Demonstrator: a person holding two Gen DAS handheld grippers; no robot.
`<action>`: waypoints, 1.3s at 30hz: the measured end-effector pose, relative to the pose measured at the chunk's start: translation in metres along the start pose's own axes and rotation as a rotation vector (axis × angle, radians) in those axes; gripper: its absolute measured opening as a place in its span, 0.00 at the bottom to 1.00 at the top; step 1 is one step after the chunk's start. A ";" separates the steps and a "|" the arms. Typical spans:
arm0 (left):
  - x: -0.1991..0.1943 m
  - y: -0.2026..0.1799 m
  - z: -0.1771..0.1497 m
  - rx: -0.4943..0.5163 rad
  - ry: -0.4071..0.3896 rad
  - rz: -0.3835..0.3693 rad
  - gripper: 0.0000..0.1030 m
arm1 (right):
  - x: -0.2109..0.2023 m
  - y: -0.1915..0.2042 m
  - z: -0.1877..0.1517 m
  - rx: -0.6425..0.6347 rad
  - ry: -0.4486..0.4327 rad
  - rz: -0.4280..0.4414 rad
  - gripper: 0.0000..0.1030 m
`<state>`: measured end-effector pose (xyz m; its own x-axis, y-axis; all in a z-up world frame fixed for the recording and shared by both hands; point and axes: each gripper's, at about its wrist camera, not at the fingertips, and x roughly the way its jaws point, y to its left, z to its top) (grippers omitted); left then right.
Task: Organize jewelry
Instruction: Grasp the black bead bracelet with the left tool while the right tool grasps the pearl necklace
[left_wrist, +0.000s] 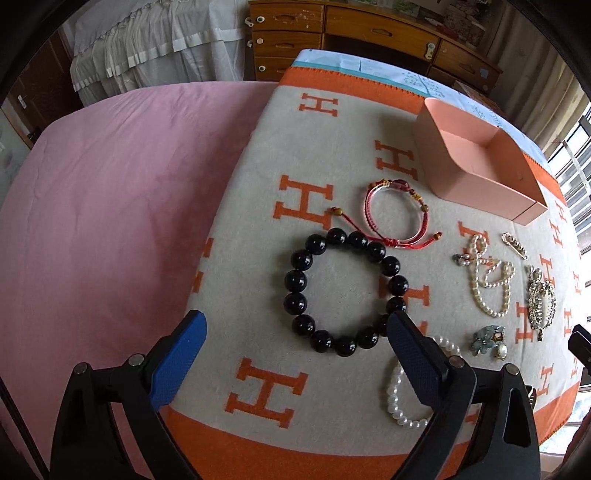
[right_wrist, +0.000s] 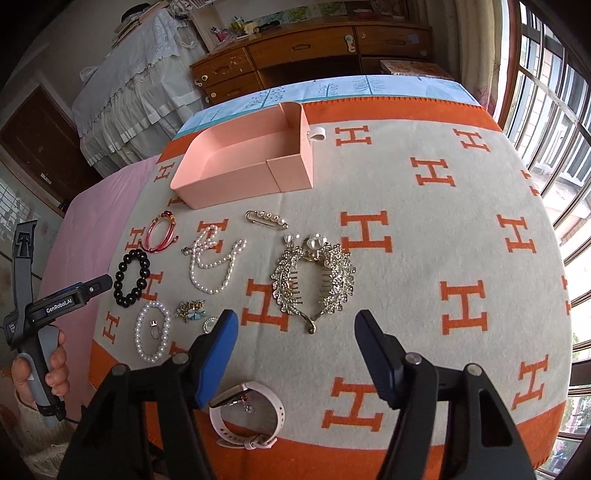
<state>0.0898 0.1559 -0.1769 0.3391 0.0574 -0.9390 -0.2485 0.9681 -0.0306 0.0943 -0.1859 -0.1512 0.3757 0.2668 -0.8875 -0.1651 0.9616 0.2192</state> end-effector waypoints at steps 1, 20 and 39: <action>0.006 0.002 -0.001 -0.004 0.012 0.006 0.92 | 0.005 0.003 0.000 -0.012 0.008 -0.002 0.64; 0.034 -0.007 0.016 0.053 -0.003 -0.015 0.48 | 0.068 0.076 0.029 -0.211 0.072 0.098 0.41; 0.031 -0.007 0.010 0.073 -0.038 -0.096 0.13 | 0.108 0.103 0.054 -0.182 0.042 0.056 0.14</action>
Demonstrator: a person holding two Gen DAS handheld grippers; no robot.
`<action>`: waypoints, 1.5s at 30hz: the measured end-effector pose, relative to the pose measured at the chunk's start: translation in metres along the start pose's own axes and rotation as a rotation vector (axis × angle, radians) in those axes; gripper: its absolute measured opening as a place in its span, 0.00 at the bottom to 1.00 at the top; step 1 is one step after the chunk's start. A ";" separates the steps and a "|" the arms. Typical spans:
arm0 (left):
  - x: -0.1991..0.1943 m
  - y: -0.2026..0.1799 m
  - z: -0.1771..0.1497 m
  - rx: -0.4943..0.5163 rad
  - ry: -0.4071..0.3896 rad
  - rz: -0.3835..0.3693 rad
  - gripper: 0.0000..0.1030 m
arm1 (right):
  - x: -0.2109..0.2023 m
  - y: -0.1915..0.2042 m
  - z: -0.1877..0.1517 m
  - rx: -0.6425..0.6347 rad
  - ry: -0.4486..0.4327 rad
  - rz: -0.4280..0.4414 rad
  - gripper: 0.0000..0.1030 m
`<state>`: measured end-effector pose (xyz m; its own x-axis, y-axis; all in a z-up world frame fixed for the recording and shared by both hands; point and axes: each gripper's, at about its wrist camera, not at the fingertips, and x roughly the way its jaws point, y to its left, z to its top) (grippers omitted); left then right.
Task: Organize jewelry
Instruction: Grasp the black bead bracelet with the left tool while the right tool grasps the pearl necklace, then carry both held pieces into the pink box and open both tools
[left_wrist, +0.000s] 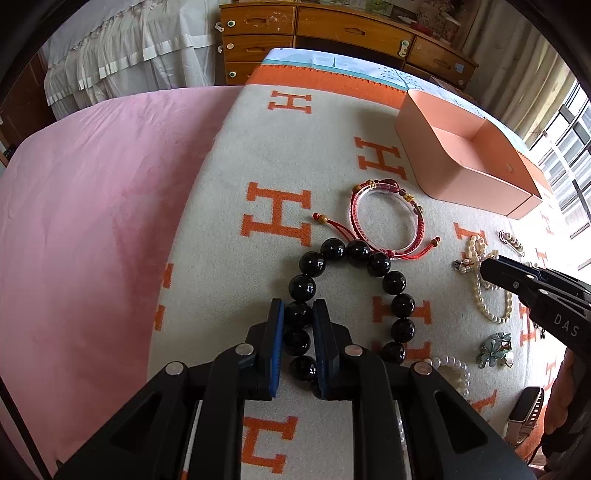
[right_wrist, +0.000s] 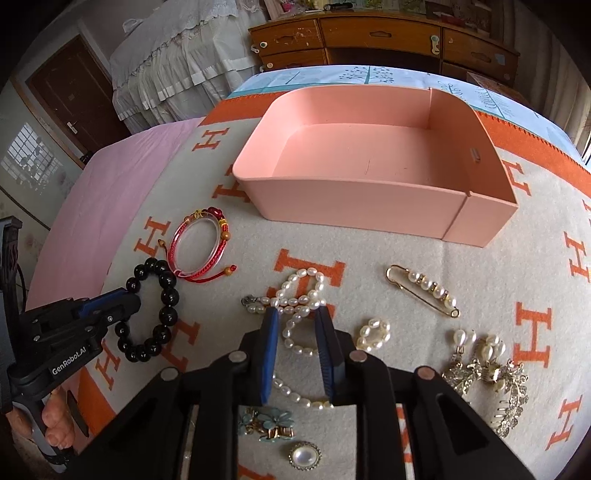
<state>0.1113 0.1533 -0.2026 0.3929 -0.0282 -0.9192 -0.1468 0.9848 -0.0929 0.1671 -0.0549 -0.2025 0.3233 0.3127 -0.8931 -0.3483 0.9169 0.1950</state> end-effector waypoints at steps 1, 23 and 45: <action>0.000 0.000 -0.001 -0.001 -0.001 0.000 0.13 | 0.001 -0.001 0.001 0.002 -0.007 -0.008 0.11; -0.124 -0.040 0.049 0.076 -0.197 -0.146 0.12 | -0.152 -0.011 0.034 -0.012 -0.347 0.064 0.05; -0.063 -0.158 0.159 0.177 -0.166 -0.162 0.12 | -0.162 -0.057 0.112 0.092 -0.441 0.027 0.05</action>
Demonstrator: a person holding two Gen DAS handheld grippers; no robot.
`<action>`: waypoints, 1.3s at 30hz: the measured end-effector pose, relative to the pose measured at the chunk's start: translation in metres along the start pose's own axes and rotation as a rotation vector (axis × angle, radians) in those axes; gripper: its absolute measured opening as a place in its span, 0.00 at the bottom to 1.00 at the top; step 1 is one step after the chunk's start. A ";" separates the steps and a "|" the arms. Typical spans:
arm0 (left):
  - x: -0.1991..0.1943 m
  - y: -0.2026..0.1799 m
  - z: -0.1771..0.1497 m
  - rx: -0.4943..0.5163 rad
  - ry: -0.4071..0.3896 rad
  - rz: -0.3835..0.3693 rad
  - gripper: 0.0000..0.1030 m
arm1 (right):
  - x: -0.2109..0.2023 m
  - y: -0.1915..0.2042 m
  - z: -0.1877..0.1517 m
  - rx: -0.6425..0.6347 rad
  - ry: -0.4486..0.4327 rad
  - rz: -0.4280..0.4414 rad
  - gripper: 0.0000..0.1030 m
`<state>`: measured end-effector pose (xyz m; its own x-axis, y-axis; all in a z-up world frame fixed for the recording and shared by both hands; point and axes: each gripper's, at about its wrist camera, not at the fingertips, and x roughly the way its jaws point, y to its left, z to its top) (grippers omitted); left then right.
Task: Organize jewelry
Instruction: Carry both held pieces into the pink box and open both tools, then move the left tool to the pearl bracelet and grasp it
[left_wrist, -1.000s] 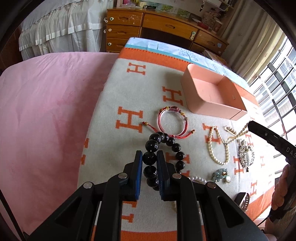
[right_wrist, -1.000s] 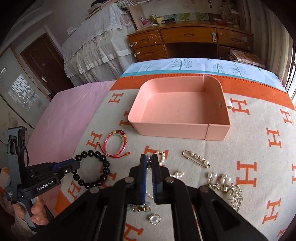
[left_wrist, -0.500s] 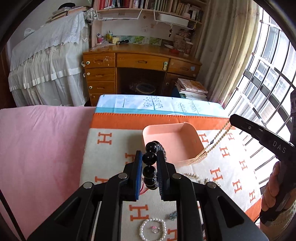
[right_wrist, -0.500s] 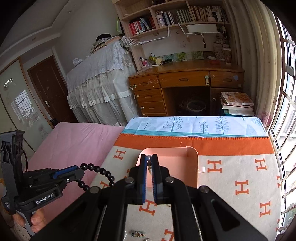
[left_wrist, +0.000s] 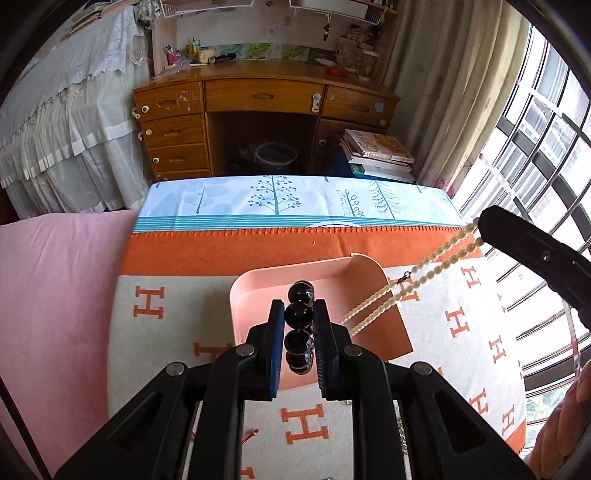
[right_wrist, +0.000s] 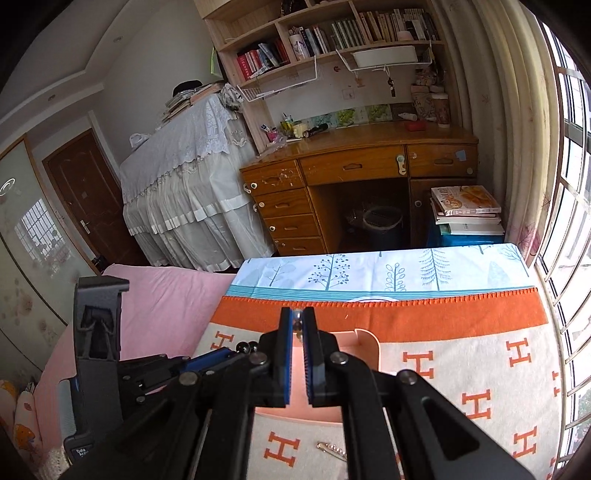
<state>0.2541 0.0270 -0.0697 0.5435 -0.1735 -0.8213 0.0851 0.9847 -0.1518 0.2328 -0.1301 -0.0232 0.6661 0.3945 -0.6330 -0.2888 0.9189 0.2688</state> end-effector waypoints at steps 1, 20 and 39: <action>0.005 -0.001 -0.001 -0.002 0.004 -0.007 0.12 | 0.005 -0.003 -0.002 0.005 0.013 -0.009 0.05; 0.051 -0.029 -0.007 0.018 0.063 -0.044 0.13 | 0.039 -0.046 -0.052 0.082 0.174 -0.072 0.36; -0.026 0.013 -0.057 -0.015 -0.062 -0.035 0.56 | -0.036 -0.020 -0.117 -0.084 0.097 -0.160 0.58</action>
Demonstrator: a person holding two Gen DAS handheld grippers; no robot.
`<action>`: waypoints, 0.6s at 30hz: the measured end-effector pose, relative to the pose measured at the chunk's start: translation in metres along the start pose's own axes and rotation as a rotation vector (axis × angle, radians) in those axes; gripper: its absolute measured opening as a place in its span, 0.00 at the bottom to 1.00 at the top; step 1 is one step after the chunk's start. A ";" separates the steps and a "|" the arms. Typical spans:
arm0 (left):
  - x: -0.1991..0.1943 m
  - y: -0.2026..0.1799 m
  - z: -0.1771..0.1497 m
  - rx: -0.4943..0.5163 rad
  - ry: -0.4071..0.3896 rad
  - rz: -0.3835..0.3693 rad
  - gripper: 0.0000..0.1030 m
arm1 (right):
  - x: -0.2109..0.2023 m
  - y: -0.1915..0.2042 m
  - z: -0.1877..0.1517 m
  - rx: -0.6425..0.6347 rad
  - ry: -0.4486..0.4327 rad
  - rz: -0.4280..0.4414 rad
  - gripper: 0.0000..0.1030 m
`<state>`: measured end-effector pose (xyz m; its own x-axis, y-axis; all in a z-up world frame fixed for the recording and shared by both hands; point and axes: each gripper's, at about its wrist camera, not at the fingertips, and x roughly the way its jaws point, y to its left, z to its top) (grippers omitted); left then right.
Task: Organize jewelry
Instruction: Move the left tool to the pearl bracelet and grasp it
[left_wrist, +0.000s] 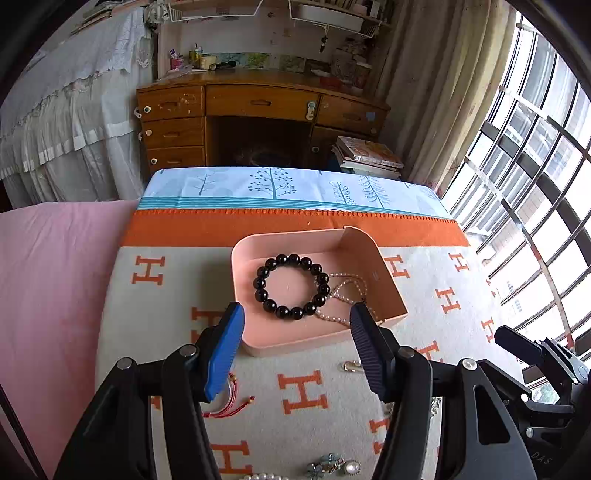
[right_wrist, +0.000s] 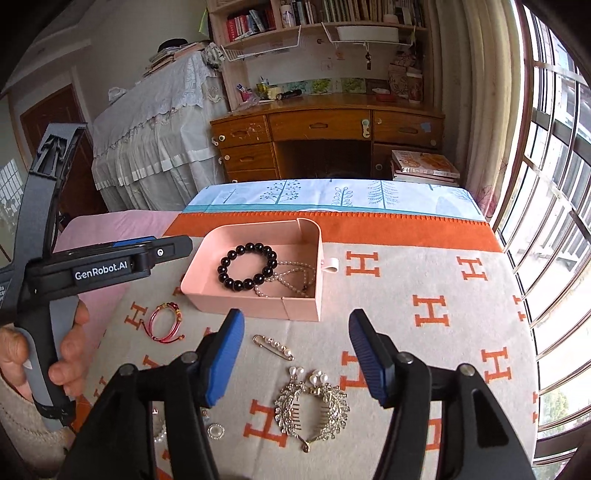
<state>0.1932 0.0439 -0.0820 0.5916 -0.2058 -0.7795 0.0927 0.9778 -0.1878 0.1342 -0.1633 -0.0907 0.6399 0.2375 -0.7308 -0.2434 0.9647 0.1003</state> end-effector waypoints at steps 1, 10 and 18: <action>-0.006 0.004 -0.004 -0.007 0.004 0.001 0.56 | -0.005 0.001 -0.003 -0.003 -0.001 0.007 0.58; -0.063 0.036 -0.046 -0.077 -0.042 0.074 0.79 | -0.041 0.000 -0.023 0.081 -0.079 0.054 0.58; -0.082 0.053 -0.090 -0.092 -0.038 0.115 0.82 | -0.050 -0.009 -0.037 0.116 -0.048 0.045 0.58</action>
<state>0.0774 0.1085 -0.0822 0.6245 -0.0898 -0.7759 -0.0503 0.9867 -0.1546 0.0770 -0.1877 -0.0803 0.6648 0.2835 -0.6911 -0.1888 0.9589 0.2118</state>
